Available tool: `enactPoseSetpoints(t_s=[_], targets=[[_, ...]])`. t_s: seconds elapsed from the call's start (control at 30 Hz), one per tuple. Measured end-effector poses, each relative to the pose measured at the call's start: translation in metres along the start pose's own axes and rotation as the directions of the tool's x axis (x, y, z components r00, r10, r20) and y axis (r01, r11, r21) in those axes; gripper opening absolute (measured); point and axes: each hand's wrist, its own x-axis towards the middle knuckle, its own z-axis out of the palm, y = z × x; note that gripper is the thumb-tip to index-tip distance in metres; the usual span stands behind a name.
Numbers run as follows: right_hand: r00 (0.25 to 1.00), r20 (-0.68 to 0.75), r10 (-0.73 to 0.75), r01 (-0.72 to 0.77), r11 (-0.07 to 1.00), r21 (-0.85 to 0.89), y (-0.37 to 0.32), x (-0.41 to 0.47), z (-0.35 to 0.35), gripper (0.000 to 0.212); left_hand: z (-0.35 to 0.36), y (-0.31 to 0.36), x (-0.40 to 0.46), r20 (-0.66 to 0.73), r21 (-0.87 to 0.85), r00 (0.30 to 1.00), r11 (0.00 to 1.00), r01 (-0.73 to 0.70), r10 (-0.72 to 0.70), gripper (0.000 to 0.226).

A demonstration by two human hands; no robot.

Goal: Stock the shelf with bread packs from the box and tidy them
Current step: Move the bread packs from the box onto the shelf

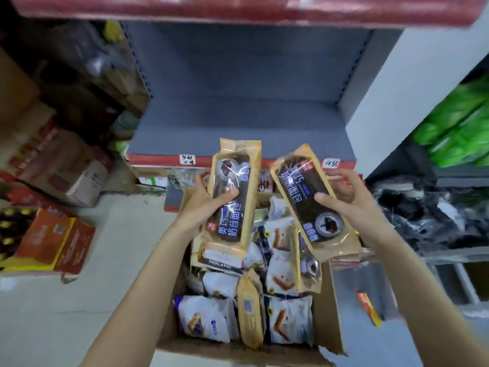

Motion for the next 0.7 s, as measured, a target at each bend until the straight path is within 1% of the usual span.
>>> enactPoseSetpoints(t_s=[0.03,0.1,0.17,0.2,0.3,0.37,0.47,0.53,0.6,0.67,0.7], targets=[[0.998,-0.014,-0.057,0.057,0.998,-0.013,-0.016,0.005,-0.008,0.053,0.002,0.018,0.005,0.003,0.027,0.999,0.999,-0.040,0.040,0.090],[0.987,-0.035,-0.155,0.154,0.988,-0.019,-0.048,0.015,-0.025,0.045,0.009,0.053,0.013,0.006,0.066,0.986,0.984,-0.164,0.164,0.081],[0.968,-0.052,-0.244,0.245,0.970,0.010,-0.075,0.026,-0.044,0.041,0.018,0.090,0.018,-0.019,0.162,0.947,0.936,-0.312,0.319,0.072],[0.958,-0.051,-0.283,0.284,0.958,0.028,-0.088,0.031,-0.053,0.043,0.022,0.109,0.020,-0.033,0.227,0.917,0.896,-0.381,0.398,0.069],[0.932,-0.030,-0.360,0.362,0.930,0.060,-0.121,0.046,-0.081,0.065,0.035,0.155,0.019,-0.078,0.325,0.789,0.764,-0.557,0.609,0.062],[0.906,-0.017,-0.423,0.423,0.904,0.065,-0.145,0.054,-0.099,0.067,0.045,0.180,0.020,-0.100,0.361,0.697,0.678,-0.640,0.710,0.061],[0.863,0.009,-0.505,0.502,0.860,0.086,-0.184,0.066,-0.122,0.054,0.061,0.212,0.025,-0.107,0.437,0.604,0.583,-0.685,0.790,0.062],[0.854,0.020,-0.520,0.517,0.852,0.086,-0.208,0.084,-0.135,0.041,0.072,0.234,0.032,-0.082,0.529,0.571,0.522,-0.670,0.817,0.062],[0.852,0.020,-0.523,0.521,0.851,0.058,-0.232,0.108,-0.146,0.034,0.084,0.258,0.040,-0.042,0.612,0.546,0.453,-0.648,0.837,0.062],[0.846,0.014,-0.532,0.532,0.847,0.016,-0.257,0.135,-0.155,0.027,0.094,0.284,0.047,0.014,0.687,0.506,0.360,-0.632,0.862,0.061],[0.831,0.013,-0.556,0.556,0.830,-0.027,-0.269,0.148,-0.158,0.026,0.097,0.298,0.051,0.045,0.720,0.489,0.312,-0.621,0.871,0.061]])
